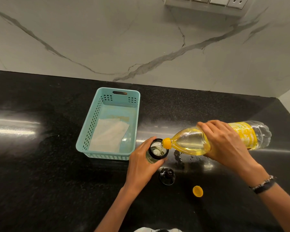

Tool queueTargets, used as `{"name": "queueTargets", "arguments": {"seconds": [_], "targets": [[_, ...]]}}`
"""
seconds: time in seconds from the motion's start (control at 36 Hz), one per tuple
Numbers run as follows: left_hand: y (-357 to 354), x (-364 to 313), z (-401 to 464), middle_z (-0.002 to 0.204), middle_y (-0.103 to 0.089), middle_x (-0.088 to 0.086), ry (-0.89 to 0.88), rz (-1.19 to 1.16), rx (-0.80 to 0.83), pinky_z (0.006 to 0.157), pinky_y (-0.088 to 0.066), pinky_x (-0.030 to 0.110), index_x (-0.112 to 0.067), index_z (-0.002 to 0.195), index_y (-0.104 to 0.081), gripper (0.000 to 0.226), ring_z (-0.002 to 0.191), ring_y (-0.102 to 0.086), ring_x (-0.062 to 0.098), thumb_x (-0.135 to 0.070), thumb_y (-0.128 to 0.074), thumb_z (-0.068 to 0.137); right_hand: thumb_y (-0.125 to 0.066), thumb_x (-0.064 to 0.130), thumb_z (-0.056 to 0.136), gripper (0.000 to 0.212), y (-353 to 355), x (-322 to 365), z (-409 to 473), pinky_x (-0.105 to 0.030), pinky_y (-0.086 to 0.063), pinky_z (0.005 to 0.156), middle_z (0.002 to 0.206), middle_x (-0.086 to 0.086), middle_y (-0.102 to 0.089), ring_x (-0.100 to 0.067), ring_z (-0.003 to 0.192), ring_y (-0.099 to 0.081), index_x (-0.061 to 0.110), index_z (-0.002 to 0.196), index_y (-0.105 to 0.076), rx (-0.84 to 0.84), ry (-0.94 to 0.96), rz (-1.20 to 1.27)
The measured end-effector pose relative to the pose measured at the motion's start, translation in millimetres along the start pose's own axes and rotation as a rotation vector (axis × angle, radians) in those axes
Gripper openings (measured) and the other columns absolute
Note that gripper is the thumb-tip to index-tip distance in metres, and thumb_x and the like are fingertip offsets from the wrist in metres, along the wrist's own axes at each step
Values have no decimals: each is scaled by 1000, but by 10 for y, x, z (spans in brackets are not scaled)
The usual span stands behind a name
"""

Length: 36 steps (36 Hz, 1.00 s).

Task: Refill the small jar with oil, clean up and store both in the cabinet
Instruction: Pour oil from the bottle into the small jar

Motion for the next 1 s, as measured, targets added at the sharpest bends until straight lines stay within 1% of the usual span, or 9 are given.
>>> {"name": "queueTargets", "arguments": {"seconds": [0.06, 0.19, 0.36, 0.53, 0.72, 0.81, 1.0], "targets": [[2, -10, 1, 113, -60, -20, -4, 2, -1, 90, -44, 8, -26, 128, -55, 66, 107, -56, -8, -29, -84, 69, -95, 28, 42, 87, -2, -1, -1, -42, -53, 80, 100, -14, -68, -32, 93, -64, -2, 117, -61, -1, 0, 3], [7, -25, 1, 111, -61, -21, -13, -7, -6, 89, -45, 8, -25, 127, -57, 64, 107, -57, -7, -29, -84, 70, -95, 28, 43, 86, 4, -2, -4, -42, -53, 80, 99, -14, -68, -33, 92, -65, -2, 116, -61, -11, 1, 1], [15, -36, 3, 110, -63, -19, -21, -12, -11, 88, -45, 7, -26, 125, -58, 61, 105, -58, -6, -28, -84, 69, -94, 25, 43, 84, 17, -1, -6, -42, -53, 81, 98, -14, -68, -33, 92, -65, -2, 115, -61, -21, 4, 3], [7, -11, 4, 114, -65, -13, -15, -1, -6, 91, -46, 11, -21, 127, -58, 64, 107, -59, -2, -28, -85, 69, -94, 25, 44, 82, 22, -3, -4, -42, -53, 80, 98, -14, -68, -32, 92, -64, -1, 115, -61, -24, 2, 2], [18, -47, 3, 109, -61, -22, -27, -6, -8, 88, -44, 7, -26, 124, -58, 60, 105, -57, -6, -28, -84, 70, -94, 29, 44, 84, 32, 8, 1, -42, -54, 80, 99, -14, -68, -33, 92, -65, -1, 115, -61, -23, 6, 1], [17, -32, 5, 111, -63, -19, -18, -5, -10, 89, -44, 8, -26, 124, -58, 62, 105, -58, -6, -28, -85, 68, -94, 29, 44, 84, 36, 7, 2, -43, -54, 80, 99, -15, -68, -33, 92, -65, -1, 115, -62, -22, 6, 2], [11, -17, 4, 113, -64, -16, -14, -4, -5, 89, -45, 8, -25, 126, -58, 64, 106, -58, -4, -29, -85, 69, -94, 29, 43, 85, 43, 7, 5, -43, -54, 79, 99, -15, -68, -34, 91, -65, -2, 115, -62, -28, 10, -2]]}}
Point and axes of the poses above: each hand's wrist, its own z-axis towards the middle knuckle, its own y-axis out of the back of the hand, x = y × z, the point moved 8 cm from there along z, towards the middle knuckle
